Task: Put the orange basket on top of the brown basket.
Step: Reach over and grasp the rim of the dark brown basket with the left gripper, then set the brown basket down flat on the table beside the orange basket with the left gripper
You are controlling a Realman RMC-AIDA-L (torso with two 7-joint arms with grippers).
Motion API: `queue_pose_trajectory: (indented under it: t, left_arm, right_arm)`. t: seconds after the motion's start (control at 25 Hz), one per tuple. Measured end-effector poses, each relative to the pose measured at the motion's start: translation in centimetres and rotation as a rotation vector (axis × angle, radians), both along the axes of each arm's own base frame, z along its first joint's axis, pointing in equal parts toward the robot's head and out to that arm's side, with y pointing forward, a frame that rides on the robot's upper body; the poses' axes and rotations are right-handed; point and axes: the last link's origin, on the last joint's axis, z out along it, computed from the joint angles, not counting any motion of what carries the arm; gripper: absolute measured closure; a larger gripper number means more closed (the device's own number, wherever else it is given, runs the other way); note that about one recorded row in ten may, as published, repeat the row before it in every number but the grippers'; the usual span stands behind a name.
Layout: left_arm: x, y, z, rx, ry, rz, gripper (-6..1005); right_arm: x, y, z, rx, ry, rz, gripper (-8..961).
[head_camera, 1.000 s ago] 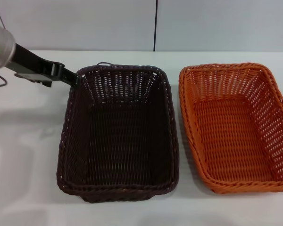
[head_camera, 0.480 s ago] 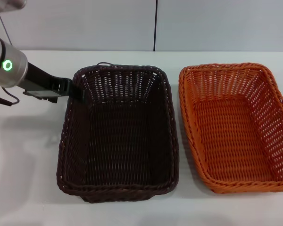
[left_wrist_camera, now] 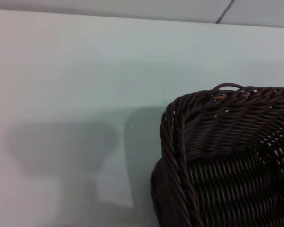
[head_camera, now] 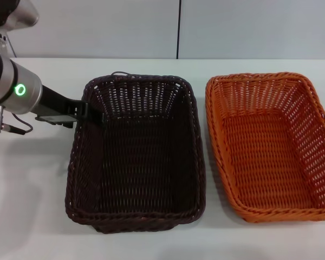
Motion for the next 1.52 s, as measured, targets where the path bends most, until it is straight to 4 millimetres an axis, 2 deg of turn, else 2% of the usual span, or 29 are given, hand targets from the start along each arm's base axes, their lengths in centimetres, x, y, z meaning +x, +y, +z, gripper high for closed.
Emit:
queue_pose_trajectory:
  t: [0.16, 0.2, 0.24, 0.28, 0.36, 0.4, 0.64, 0.68, 0.8, 1.2, 1.24, 1.52]
  left_arm:
    - [0.0, 0.0, 0.0, 0.0, 0.0, 0.0, 264]
    - [-0.3, -0.2, -0.8, -0.012, -0.012, -0.003, 268]
    - [-0.3, -0.2, -0.8, -0.012, -0.012, -0.003, 272]
    - [-1.2, -0.3, -1.6, -0.03, -0.021, 0.025, 276]
    - [-1.2, -0.3, -1.6, -0.03, -0.021, 0.025, 284]
    - [-1.7, -0.4, -2.2, -0.039, -0.033, 0.041, 289]
    - [-1.7, -0.4, -2.2, -0.039, -0.033, 0.041, 314]
    - [-2.5, -0.6, -2.3, -0.02, -0.034, 0.108, 318]
    - [-3.1, -0.8, -2.1, -0.018, -0.018, 0.12, 420]
    - [-2.9, -0.9, -1.4, 0.0, -0.021, 0.11, 780]
    - [-2.4, -1.0, -0.7, 0.011, -0.024, 0.079, 819]
    - [0.5, -1.9, 4.6, -0.002, -0.159, -0.174, 845]
  right_arm:
    - [0.1, 0.0, 0.2, 0.001, -0.003, -0.001, 412]
    - [0.1, 0.0, 0.3, 0.003, -0.006, -0.001, 412]
    - [0.1, 0.0, 0.3, 0.003, -0.006, -0.001, 412]
    - [0.1, 0.0, 0.4, 0.003, -0.007, -0.001, 412]
    - [0.1, 0.0, 0.5, 0.004, -0.009, -0.001, 412]
    - [0.1, 0.0, 0.6, 0.004, -0.009, -0.001, 412]
    - [0.0, 0.3, 0.7, 0.003, -0.009, 0.0, 412]
    - [0.0, 0.3, 0.7, 0.003, -0.009, 0.0, 412]
    - [0.0, 0.5, 0.7, -0.004, -0.003, -0.007, 412]
    - [-0.2, 0.8, 0.7, -0.005, 0.0, -0.002, 412]
    - [-0.2, 0.8, 0.7, -0.004, 0.001, -0.002, 412]
    - [-0.4, 1.0, 0.5, -0.003, 0.009, 0.003, 412]
